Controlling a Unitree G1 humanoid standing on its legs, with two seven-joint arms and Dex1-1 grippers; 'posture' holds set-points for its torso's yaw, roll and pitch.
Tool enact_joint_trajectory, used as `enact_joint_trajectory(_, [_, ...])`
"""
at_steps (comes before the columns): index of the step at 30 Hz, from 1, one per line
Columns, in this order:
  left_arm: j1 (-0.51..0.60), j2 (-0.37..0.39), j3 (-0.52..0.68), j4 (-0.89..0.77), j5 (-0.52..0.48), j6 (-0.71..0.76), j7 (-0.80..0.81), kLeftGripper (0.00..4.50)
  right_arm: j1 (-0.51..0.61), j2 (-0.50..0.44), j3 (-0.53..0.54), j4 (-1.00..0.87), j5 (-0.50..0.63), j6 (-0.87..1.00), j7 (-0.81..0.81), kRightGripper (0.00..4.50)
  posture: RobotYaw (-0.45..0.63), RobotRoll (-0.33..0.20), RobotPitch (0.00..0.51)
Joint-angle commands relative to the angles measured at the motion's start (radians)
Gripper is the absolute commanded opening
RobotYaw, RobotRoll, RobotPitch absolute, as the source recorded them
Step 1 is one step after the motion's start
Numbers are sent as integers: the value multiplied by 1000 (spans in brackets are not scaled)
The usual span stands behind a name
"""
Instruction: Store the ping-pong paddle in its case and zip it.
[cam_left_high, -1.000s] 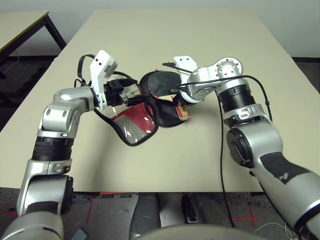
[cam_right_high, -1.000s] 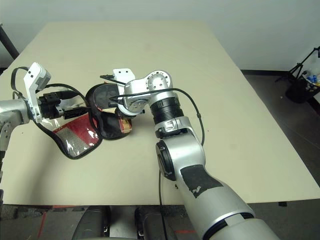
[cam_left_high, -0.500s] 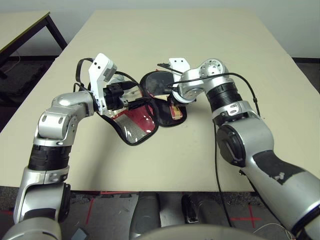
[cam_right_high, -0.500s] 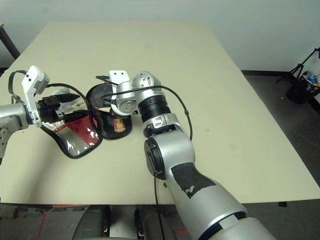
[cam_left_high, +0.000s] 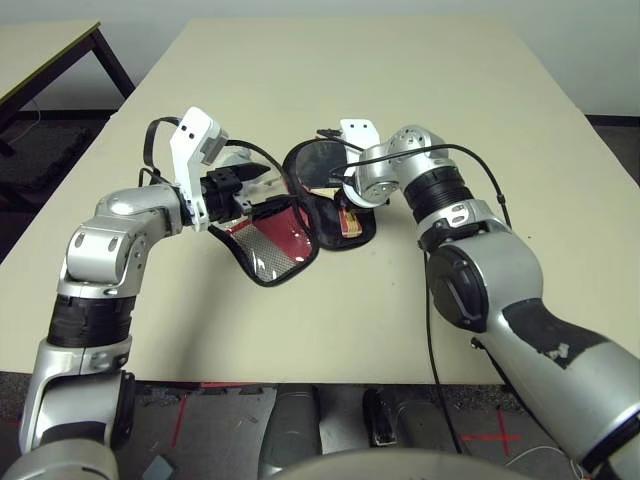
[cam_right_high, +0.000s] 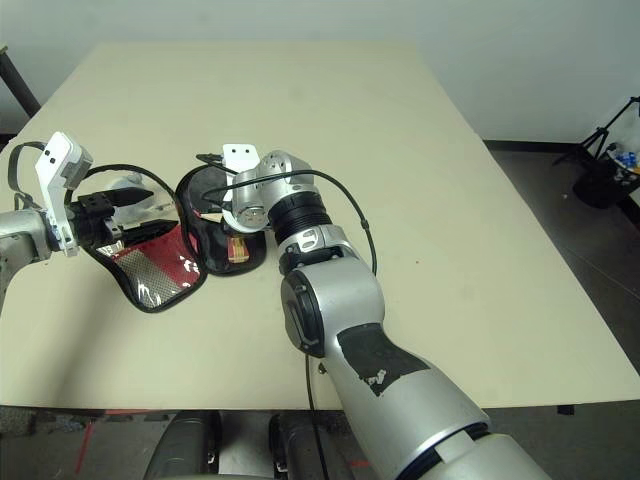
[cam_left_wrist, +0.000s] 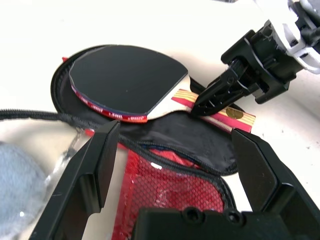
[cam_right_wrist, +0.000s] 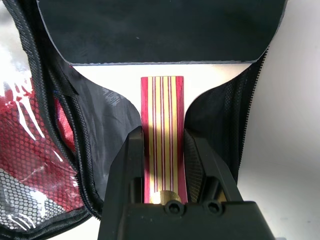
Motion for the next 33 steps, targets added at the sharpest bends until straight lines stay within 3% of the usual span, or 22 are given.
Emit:
enact_joint_trajectory(1, [11,5,2,-18,-12,5,3,4500,-23,33,-13,16,-36,-23,18,1128,297,0,102])
enact_joint_trajectory(9, [-3,5,-3,-10,-12,3,1,4500,-21,48,7,6,-91,-40,89,1128,292,0,99])
enact_joint_trajectory(20, [-122,-15,17,123,26,-100,34,4500,-61,4,-12,-115,-101,-28,215,4487,247,0,72])
enact_joint_trajectory(23, [-160,1,31,193,43,-153,41,4500,-38,-30,22,-215,-109,-10,293,4487,243,0,69])
enact_joint_trajectory(28, [-222,80,92,428,104,-329,63,4500,162,-275,278,-574,-178,-149,663,4487,243,0,65])
enact_joint_trajectory(33, [-243,150,137,626,132,-456,58,4500,324,-375,180,-713,-124,-205,761,4487,231,0,75])
